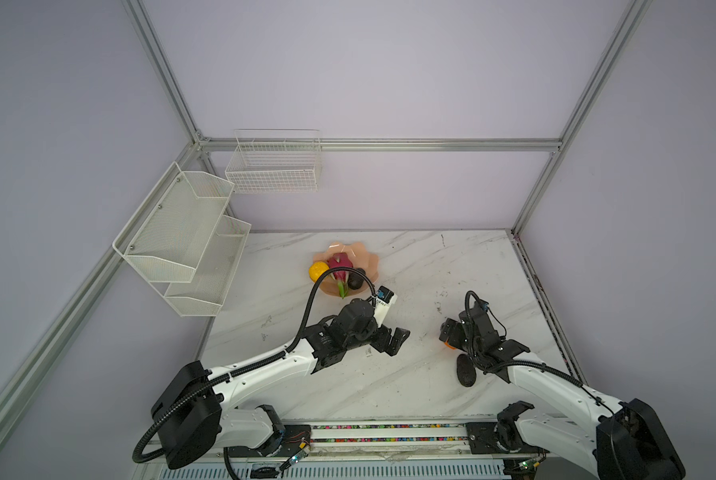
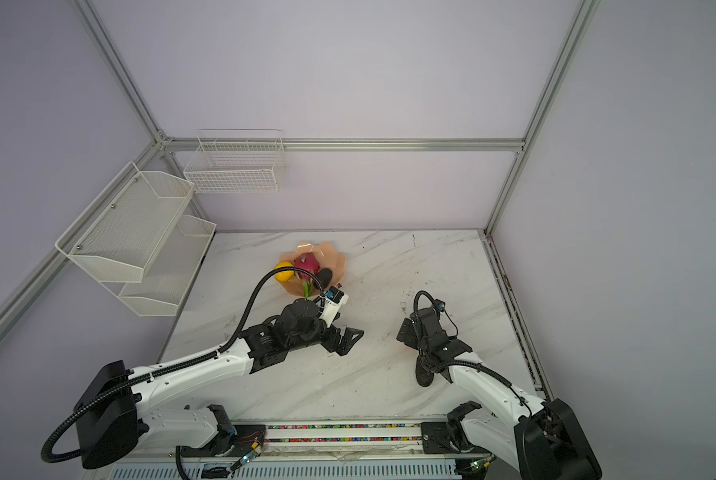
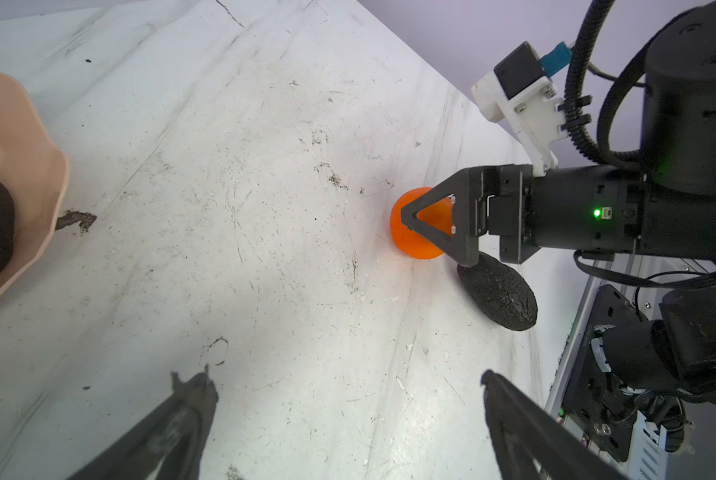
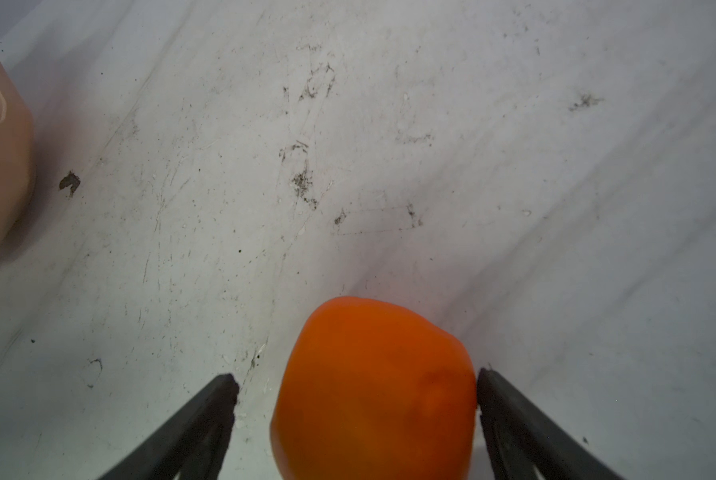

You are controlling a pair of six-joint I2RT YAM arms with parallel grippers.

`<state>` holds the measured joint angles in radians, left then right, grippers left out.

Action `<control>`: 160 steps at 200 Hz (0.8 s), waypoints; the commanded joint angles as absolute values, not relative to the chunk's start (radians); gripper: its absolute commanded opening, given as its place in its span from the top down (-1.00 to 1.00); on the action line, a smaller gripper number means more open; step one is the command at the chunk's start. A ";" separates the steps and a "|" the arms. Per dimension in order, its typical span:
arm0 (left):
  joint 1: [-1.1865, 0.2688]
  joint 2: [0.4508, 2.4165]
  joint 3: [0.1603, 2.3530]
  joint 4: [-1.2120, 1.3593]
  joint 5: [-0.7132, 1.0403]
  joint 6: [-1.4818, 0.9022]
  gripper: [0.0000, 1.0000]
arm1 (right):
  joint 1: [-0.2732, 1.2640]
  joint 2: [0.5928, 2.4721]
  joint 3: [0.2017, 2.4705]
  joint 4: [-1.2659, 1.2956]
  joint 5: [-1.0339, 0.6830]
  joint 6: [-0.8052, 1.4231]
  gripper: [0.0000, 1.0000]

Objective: Place and organize the fake fruits in the fruit bowl
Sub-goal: 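Withdraw the left gripper from the bowl while the right gripper grasps the orange, then carry the orange with the right gripper and release it into the bowl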

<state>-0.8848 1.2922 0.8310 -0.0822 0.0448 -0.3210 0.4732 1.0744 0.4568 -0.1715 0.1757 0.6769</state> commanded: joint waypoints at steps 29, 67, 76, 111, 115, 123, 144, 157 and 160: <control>-0.887 1.273 0.793 -0.035 0.022 -0.298 -1.00 | 0.483 1.149 0.492 -0.170 0.184 0.680 -0.47; -0.885 1.239 0.793 -0.068 -0.048 -0.282 -1.00 | 0.486 1.178 0.546 -0.130 0.191 0.598 -0.32; -0.883 1.226 0.800 -0.094 -0.114 -0.312 -1.00 | 0.486 1.182 0.578 -0.107 0.180 0.555 -0.31; -0.811 1.202 0.853 -0.214 -0.215 -0.319 -1.00 | 0.489 1.290 0.787 0.005 0.052 0.394 -0.25; -0.795 1.205 0.866 -0.234 -0.218 -0.323 -1.00 | 0.492 1.319 0.821 0.017 0.030 0.381 -0.24; -0.761 1.206 0.883 -0.267 -0.225 -0.332 -1.00 | 0.503 1.364 0.881 0.039 0.000 0.357 -0.24; -0.657 1.190 0.892 -0.292 -0.213 -0.359 -1.00 | 0.540 1.557 1.058 0.105 -0.061 0.290 -0.24; -0.600 1.176 0.887 -0.298 -0.213 -0.374 -1.00 | 0.547 1.681 1.178 0.125 -0.092 0.266 -0.24; -0.589 1.172 0.886 -0.299 -0.215 -0.376 -1.00 | 0.548 1.711 1.210 0.124 -0.101 0.260 -0.24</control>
<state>-0.6727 1.2148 0.8295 -0.2588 -0.1848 -0.3382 0.5251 1.5349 1.0512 0.0406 0.0013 0.3626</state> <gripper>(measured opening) 0.999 0.652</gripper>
